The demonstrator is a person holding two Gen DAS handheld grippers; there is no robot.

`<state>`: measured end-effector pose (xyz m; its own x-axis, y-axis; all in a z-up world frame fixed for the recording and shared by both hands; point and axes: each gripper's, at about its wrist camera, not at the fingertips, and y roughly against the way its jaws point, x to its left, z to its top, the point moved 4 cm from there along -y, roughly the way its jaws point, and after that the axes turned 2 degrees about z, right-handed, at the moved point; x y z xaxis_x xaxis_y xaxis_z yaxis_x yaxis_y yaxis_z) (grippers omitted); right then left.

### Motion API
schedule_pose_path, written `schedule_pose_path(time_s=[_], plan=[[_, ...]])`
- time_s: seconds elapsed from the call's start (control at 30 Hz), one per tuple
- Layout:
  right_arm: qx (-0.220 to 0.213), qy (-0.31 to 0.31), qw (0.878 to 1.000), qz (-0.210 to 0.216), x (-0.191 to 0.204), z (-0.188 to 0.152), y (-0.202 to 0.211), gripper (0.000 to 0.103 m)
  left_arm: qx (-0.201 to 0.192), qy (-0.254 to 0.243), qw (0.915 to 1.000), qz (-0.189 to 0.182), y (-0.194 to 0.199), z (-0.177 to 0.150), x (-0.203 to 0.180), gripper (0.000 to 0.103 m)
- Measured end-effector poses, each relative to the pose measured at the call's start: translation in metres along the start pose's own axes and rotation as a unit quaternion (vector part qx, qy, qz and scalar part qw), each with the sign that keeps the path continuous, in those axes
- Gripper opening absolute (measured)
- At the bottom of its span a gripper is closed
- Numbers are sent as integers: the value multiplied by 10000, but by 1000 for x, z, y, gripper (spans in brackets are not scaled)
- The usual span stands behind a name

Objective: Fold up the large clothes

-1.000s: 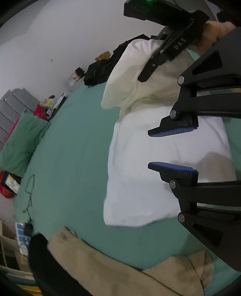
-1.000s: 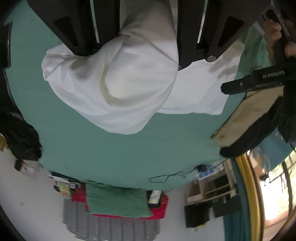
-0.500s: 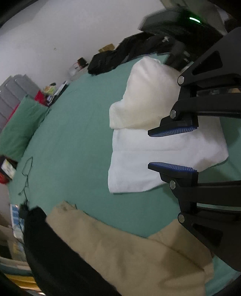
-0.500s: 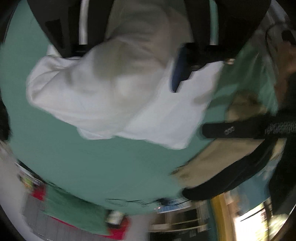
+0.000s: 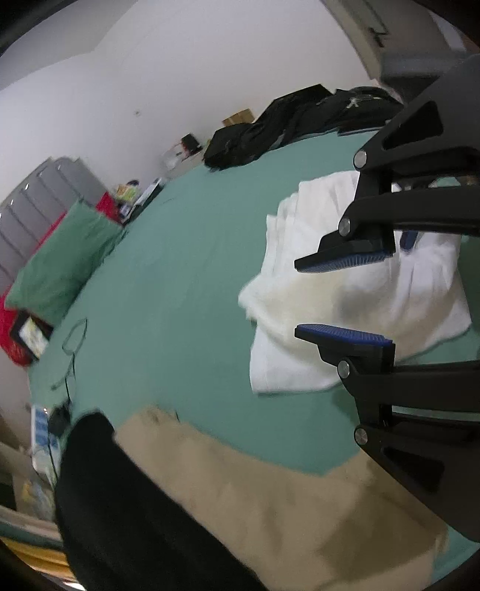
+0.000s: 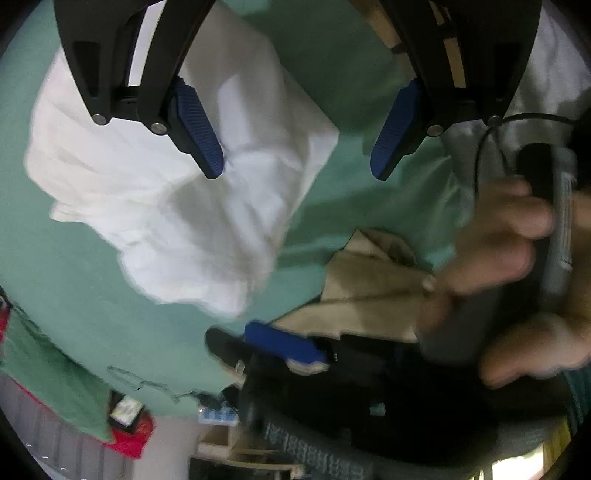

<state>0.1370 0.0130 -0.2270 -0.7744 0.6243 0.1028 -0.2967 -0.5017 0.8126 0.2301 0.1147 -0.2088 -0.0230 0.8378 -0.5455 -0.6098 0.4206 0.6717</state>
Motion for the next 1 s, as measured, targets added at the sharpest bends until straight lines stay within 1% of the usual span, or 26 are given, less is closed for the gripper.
schedule_pose_path(time_s=[0.03, 0.1, 0.2, 0.23, 0.27, 0.3, 0.33, 0.4, 0.47, 0.5, 0.53, 0.6, 0.7, 0.73, 0.77, 0.8, 0.83, 0.87, 0.93, 0.97, 1.0], plan=[[-60, -47, 10000, -16, -1, -2, 6, 82, -34, -81, 9999, -70, -1, 1, -7, 39], [-182, -218, 9995, -123, -12, -10, 24, 82, -79, -236, 9995, -183, -3, 1, -18, 40], [-350, -636, 9969, -311, -36, -30, 50, 82, -77, -483, 9988, -71, -7, -1, -31, 43], [-416, -799, 9951, -401, -46, -37, 57, 82, -78, -581, 9983, -31, -9, -2, -34, 46], [-495, -980, 9927, -490, -56, -44, 64, 82, -54, -679, 9977, 36, -13, -4, -36, 50], [-549, -1119, 9907, -549, -62, -49, 67, 82, 32, -764, 9969, 174, -19, -8, -36, 51], [-633, -1426, 9855, -661, -77, -60, 72, 82, 184, -812, 9959, 354, -27, -12, -34, 51], [-666, -1869, 9774, -728, -101, -72, 74, 82, 550, -818, 9925, 723, -45, -22, -24, 51], [-729, -2411, 9645, -799, -123, -88, 76, 82, 880, -724, 9874, 1097, -60, -33, -8, 51], [-770, -2552, 9608, -762, -133, -87, 74, 82, 963, -675, 9860, 1179, -65, -37, -3, 51], [-849, -2810, 9537, -657, -141, -95, 74, 82, 1008, -605, 9853, 1243, -69, -40, 3, 51], [-892, -3109, 9449, -496, -149, -101, 71, 82, 983, -539, 9856, 1268, -71, -44, 9, 51], [-869, -3473, 9335, -197, -154, -112, 64, 82, 958, -804, 9833, 1318, -70, -47, 5, 51], [-882, -3508, 9322, -110, -154, -114, 61, 80, 940, -902, 9821, 1360, -70, -49, 4, 48], [-901, -3559, 9301, 42, -153, -117, 57, 70, 914, -946, 9814, 1396, -70, -51, 4, 33], [-907, -3633, 9269, 248, -151, -120, 53, 64, 895, -998, 9802, 1457, -70, -53, 5, 25], [-917, -3732, 9221, 441, -152, -124, 51, 57, 878, -1004, 9806, 1438, -68, -55, 5, 17], [-948, -3830, 9171, 574, -154, -126, 46, 52, 857, -976, 9814, 1415, -66, -57, 5, 11], [-1054, -4083, 9021, 917, -153, -131, 37, 41, 752, -896, 9833, 1395, -58, -60, 3, 8], [-1071, -4125, 8997, 945, -152, -133, 35, 33, 720, -899, 9837, 1383, -56, -63, 3, 7], [-1081, -4106, 9006, 930, -152, -135, 35, 29, 680, -901, 9844, 1352, -53, -66, 0, 7]])
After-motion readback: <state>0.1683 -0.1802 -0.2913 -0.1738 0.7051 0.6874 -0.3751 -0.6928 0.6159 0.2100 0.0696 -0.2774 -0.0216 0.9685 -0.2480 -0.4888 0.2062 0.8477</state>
